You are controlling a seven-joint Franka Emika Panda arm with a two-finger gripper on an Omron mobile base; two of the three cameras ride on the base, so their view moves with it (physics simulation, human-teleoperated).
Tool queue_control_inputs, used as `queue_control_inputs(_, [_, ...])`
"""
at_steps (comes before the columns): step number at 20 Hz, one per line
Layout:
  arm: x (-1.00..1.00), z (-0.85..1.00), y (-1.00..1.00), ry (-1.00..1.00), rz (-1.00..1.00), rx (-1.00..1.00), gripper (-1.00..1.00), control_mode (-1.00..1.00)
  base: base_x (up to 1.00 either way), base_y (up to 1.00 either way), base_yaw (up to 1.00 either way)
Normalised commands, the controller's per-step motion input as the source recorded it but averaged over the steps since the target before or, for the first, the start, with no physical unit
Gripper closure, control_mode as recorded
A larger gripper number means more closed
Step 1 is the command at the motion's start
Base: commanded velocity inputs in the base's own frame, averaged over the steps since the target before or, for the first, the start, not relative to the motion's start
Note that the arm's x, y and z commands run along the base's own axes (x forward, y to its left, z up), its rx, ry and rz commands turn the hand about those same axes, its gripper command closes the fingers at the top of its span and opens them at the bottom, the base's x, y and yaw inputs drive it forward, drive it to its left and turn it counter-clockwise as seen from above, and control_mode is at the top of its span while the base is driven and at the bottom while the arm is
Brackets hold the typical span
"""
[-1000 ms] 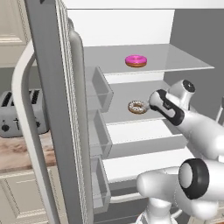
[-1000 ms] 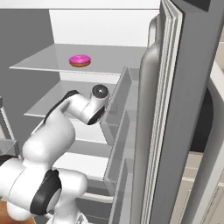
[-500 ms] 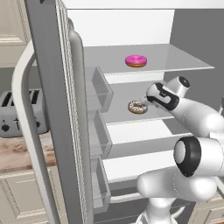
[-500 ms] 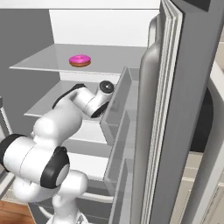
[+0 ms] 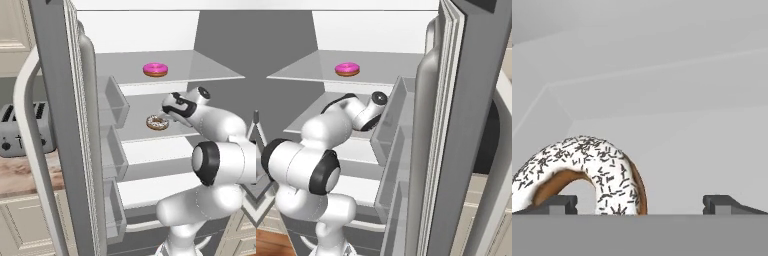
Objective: Take the donuts from the fridge and place them on the empty tray on the dining counter.
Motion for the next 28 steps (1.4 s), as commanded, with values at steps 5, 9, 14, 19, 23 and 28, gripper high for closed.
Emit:
queue_control_inputs(5, [0.09, -0.08, 0.09, 0.00, 0.00, 0.00, -1.00, -1.00, 0.00, 0.00, 0.00])
queue_control_inputs(9, [-0.19, -0.19, 0.11, 0.01, 0.00, 0.00, -1.00, -1.00, 0.00, 0.00, 0.00])
queue_control_inputs(14, [-0.06, -0.36, 0.14, 0.05, 0.00, 0.00, -1.00, -1.00, 0.00, 0.00, 0.00])
queue_control_inputs(19, [-0.05, -0.82, 0.45, 0.07, -0.01, -0.07, 1.00, -1.00, 0.00, 0.00, 0.00])
queue_control_inputs(23, [-0.39, -1.00, 0.38, 0.12, 0.00, -0.06, 1.00, -1.00, 0.00, 0.00, 0.00])
queue_control_inputs(28, [-0.56, -0.99, -0.02, 0.12, 0.00, 0.00, 1.00, -1.00, 0.00, 0.00, 0.00])
